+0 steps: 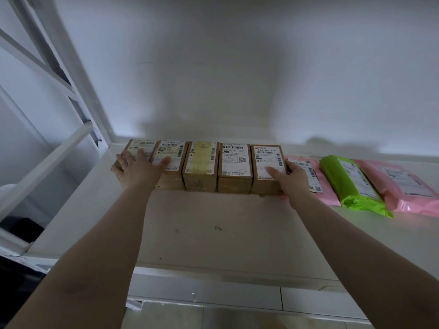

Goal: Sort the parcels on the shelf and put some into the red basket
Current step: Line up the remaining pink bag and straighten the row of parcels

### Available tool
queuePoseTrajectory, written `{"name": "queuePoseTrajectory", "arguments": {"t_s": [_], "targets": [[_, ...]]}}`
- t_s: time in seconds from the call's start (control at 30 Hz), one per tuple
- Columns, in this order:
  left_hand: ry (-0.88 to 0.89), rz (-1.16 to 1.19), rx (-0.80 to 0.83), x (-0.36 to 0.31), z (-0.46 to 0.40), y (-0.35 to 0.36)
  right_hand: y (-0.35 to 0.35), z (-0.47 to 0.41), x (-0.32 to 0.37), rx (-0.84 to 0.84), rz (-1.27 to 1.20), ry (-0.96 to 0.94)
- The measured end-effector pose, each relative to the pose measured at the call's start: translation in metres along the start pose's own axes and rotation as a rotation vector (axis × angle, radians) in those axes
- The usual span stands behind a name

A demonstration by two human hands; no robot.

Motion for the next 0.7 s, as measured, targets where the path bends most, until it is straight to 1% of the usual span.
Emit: {"name": "queuePoseTrajectory", "arguments": {"t_s": [0.43, 0.7], "targets": [[-0.03, 0.001, -0.009, -0.0064, 0.0064, -0.0008, -0.0007, 0.0, 0.0005, -0.024, 0.024, 0.001], [0.007, -0.004, -0.029, -0.0078, 0.0089, -0.0011, -0.0045, 0.0009, 0.0041, -0.04, 0.049, -0.036]]}}
Point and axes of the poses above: each hand's wrist, its own z-axis away from the middle knuckle, its own y-axis out of the palm, x = y × z, the point moved 4 cm from there along -z, towards the middle knuckle, and after that the axes turned 8 degrees about y, right-handed, at the moved point
